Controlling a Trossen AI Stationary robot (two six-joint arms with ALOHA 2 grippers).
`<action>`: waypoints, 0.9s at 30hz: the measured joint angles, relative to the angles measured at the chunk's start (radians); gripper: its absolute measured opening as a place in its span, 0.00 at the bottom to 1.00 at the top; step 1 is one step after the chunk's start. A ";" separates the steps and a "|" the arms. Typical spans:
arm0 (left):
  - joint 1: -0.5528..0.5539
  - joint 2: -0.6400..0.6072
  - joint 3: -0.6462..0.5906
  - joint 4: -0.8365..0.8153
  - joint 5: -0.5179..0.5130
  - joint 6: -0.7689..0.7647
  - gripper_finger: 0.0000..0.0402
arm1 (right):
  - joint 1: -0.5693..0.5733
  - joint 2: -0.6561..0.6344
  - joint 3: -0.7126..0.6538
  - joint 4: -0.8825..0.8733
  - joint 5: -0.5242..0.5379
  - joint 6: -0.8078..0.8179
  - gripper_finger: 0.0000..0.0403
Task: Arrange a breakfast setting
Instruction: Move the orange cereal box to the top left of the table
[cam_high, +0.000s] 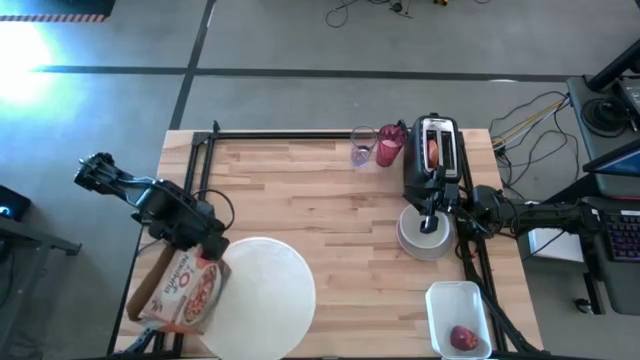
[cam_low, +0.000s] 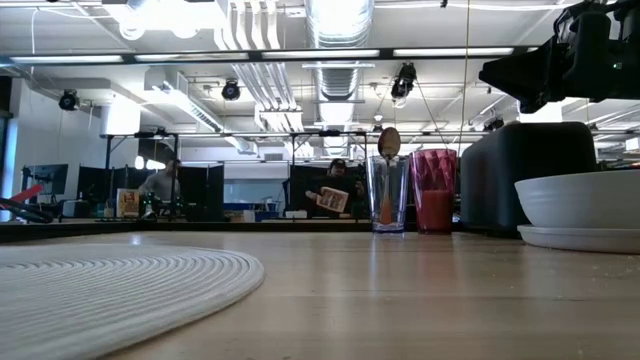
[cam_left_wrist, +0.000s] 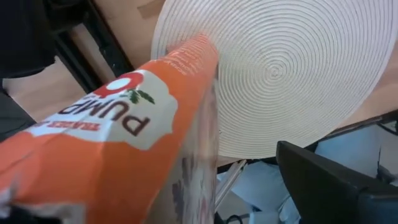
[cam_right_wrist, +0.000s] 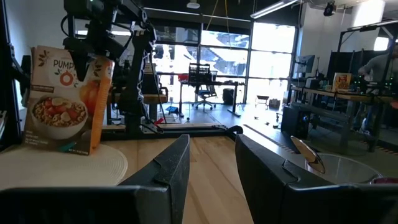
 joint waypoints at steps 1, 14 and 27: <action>0.000 0.003 0.002 0.001 0.000 0.001 0.72 | 0.000 0.000 0.000 0.000 0.000 0.000 0.29; 0.000 0.042 0.035 0.000 0.002 0.006 0.18 | 0.000 0.000 0.000 0.000 0.000 0.000 0.29; 0.000 0.060 0.141 0.002 -0.101 0.028 0.00 | 0.000 0.000 0.000 0.000 0.000 0.000 0.29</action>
